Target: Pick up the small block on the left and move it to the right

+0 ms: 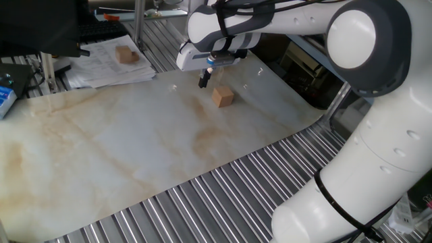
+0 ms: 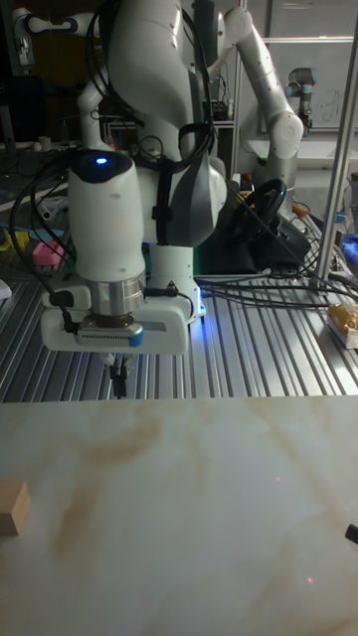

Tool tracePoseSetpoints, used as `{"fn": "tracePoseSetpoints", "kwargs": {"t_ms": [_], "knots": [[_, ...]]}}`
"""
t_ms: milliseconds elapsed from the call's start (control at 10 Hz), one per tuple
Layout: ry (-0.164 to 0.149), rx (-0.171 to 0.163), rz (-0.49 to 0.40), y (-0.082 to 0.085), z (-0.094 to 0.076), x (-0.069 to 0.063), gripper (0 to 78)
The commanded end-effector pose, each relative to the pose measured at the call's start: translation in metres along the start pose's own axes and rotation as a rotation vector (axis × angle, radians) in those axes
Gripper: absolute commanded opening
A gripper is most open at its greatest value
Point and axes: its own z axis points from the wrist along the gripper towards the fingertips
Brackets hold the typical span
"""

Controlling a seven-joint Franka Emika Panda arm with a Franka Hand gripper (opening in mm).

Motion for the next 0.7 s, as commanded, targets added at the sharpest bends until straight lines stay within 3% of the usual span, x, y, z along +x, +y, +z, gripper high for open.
{"fn": "tracePoseSetpoints", "kwargs": {"t_ms": [100,700], "knots": [[0.0,0.006,0.011,0.0,-0.001,-0.001,0.0],[0.0,0.015,-0.004,-0.008,-0.007,-0.015,0.0]]}}
